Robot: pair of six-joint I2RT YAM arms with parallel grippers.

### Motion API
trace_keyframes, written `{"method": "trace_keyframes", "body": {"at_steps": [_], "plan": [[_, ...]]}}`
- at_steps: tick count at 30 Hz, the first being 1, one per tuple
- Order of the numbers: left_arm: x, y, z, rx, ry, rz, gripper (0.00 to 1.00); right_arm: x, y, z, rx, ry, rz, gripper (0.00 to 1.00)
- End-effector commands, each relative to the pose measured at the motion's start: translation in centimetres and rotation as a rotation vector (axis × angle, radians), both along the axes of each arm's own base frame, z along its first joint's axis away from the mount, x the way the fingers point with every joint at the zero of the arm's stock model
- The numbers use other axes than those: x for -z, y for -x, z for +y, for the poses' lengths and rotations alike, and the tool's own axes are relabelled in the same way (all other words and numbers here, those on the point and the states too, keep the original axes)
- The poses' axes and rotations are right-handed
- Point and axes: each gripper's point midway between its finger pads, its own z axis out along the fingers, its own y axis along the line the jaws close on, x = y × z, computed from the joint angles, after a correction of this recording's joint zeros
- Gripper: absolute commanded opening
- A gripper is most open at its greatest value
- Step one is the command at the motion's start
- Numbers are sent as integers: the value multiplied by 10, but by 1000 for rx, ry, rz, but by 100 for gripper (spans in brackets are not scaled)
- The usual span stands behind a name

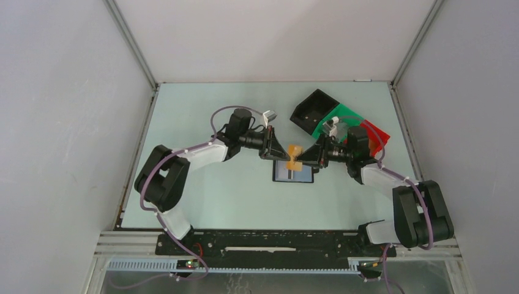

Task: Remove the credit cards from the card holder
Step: Place the credit card in the storage box.

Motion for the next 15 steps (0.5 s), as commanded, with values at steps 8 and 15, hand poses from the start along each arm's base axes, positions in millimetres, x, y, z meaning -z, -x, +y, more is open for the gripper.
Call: {"method": "trace_keyframes", "body": {"at_steps": [8,15], "plan": [[-41,13,1,59,130,-69,0,-41,12,-2,-45,-95,-100,12],[-31,7,8,6,13,-97,41,-45,-1,-15,73,-49,-85,0]]}}
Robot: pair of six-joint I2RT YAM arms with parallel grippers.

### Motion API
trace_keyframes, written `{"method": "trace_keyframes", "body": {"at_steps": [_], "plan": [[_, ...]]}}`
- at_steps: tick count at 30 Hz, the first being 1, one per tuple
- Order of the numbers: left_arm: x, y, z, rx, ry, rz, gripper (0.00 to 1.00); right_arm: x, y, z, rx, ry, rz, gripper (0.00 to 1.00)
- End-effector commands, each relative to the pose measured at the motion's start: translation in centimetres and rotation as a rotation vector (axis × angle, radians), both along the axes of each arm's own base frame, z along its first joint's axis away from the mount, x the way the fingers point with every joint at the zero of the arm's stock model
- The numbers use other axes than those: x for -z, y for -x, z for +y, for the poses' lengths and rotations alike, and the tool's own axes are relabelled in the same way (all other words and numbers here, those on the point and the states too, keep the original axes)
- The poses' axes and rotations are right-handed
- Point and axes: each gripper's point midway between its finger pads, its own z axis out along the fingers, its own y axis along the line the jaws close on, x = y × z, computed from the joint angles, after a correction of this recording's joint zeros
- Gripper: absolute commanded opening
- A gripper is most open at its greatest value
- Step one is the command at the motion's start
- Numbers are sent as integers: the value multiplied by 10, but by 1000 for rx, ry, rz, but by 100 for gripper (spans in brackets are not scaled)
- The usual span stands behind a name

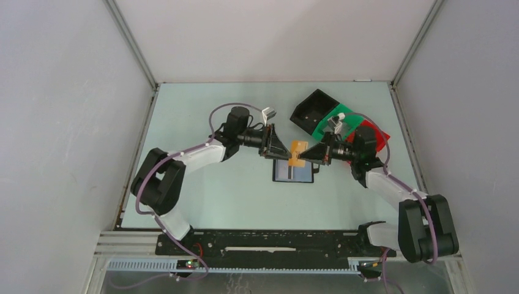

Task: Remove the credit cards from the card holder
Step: Place the credit card in the storage box.

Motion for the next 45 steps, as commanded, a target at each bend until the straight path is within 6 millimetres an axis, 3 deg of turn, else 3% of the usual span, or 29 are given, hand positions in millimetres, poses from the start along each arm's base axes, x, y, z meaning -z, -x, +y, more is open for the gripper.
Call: {"method": "trace_keyframes", "body": {"at_steps": [1,4,8,11,14,16,22,26,29,36,40,43,45], "plan": [[-2,1,13,-46,-114,-82,46,-3,-22,-21,168,75,10,0],[6,-6,26,-104,-236,-128,50,9,-44,-57,381,215,47,0],[11,-13,41,-153,-312,-140,49,29,-64,-133,711,435,184,0],[17,-18,47,-168,-358,-149,49,45,-65,-194,922,574,290,0],[18,-20,47,-175,-366,-150,48,51,-65,-236,1033,666,327,0],[17,-21,47,-180,-366,-153,48,51,-69,-254,1045,715,337,0],[9,-27,46,-201,-360,-181,50,54,-92,-280,1001,811,337,0],[7,-30,43,-198,-353,-176,50,62,-118,-281,955,762,341,0],[6,-31,40,-190,-343,-166,50,79,-135,-279,896,738,389,0],[10,-33,38,-181,-345,-156,50,103,-155,-270,834,749,424,1],[11,-32,39,-176,-352,-151,49,123,-154,-284,866,833,514,15],[12,-29,42,-168,-366,-157,49,122,-150,-295,913,890,534,29],[13,-28,43,-165,-375,-158,49,118,-146,-299,937,895,544,31]]}}
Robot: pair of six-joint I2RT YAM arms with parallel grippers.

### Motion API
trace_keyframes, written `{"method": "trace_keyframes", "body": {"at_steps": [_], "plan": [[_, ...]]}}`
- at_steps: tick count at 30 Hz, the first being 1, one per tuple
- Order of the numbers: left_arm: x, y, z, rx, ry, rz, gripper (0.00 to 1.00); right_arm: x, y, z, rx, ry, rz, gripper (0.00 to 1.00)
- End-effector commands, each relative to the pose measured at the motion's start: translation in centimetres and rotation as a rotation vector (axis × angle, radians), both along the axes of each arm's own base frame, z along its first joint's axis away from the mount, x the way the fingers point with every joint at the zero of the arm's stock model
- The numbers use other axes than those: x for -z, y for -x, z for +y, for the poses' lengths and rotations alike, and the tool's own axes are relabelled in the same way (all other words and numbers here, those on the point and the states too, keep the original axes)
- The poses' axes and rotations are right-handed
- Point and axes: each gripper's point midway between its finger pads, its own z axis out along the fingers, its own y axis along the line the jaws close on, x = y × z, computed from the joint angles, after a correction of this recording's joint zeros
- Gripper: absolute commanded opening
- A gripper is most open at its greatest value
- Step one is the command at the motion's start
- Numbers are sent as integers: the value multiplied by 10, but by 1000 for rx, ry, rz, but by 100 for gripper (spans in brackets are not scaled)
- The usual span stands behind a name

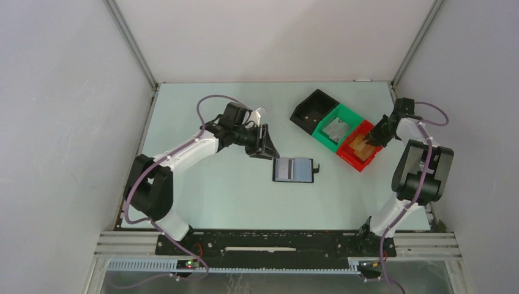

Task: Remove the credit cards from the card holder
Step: Place the credit card in the storage box, then reset both arms

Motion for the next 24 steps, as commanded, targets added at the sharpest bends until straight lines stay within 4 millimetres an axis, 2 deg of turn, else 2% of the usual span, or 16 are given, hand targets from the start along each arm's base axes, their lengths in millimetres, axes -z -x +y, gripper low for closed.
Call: {"method": "trace_keyframes", "body": {"at_steps": [1,5,9,11,14,15,18,21,24], "plan": [[-24,-7,-3,30,22,-73,49,-19,4,-20,71,86,5,31],[-34,-13,3,17,20,-96,49,-52,9,-19,93,109,-65,31],[-56,-22,17,-29,29,-157,49,-109,15,-3,43,161,-212,32],[-66,-27,26,-58,26,-193,49,-136,20,12,-23,194,-290,33],[-82,-34,48,-90,-5,-262,49,-183,28,47,-160,265,-412,35],[-90,-39,58,-114,-25,-288,49,-202,30,60,-207,303,-459,39],[-115,-47,87,-187,-94,-390,49,-242,42,94,-301,419,-565,52],[-145,-49,114,-249,-163,-527,50,-268,54,114,-330,473,-657,62],[-171,-49,139,-349,-237,-640,50,-282,62,124,-319,482,-715,65]]}}
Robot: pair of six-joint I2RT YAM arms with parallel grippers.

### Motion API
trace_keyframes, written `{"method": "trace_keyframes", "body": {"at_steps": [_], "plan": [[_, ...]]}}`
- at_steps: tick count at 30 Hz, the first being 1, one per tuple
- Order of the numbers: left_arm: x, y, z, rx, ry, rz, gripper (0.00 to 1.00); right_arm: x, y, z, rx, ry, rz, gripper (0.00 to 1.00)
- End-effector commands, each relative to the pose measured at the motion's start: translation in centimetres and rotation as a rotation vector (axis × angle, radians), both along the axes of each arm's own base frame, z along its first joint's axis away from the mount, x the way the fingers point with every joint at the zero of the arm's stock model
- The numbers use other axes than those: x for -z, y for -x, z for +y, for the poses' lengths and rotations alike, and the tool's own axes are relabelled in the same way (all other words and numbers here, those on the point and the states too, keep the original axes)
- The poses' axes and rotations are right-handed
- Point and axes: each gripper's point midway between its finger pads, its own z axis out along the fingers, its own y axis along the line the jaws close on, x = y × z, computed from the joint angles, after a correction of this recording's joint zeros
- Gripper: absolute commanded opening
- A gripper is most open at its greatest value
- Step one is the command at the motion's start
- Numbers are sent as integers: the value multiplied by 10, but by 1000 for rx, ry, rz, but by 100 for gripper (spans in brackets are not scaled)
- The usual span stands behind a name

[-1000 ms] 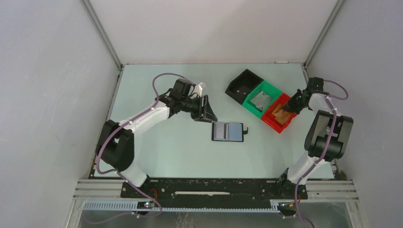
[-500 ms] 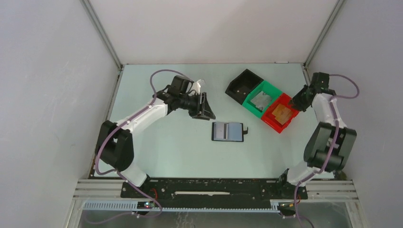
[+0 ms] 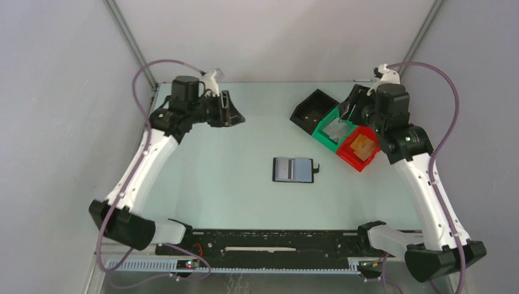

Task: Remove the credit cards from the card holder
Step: Reset both arms

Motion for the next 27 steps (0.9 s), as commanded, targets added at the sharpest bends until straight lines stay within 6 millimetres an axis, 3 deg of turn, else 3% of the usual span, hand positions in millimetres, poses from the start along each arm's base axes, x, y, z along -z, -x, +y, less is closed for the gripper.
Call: {"method": "trace_keyframes", "body": {"at_steps": [1,7,14,18,27], "plan": [[-59,7,42,-124,-122,-251,50,-24,9,-14,92,82,-102,65],[-85,5,78,-348,-122,-407,49,-16,17,-12,124,93,-127,66],[-73,2,120,-614,-145,-434,47,6,24,-14,142,71,-107,66],[-64,2,131,-670,-173,-429,45,9,27,-12,139,53,-109,65],[-72,4,137,-714,-146,-457,46,8,30,-12,145,33,-110,66]]}}
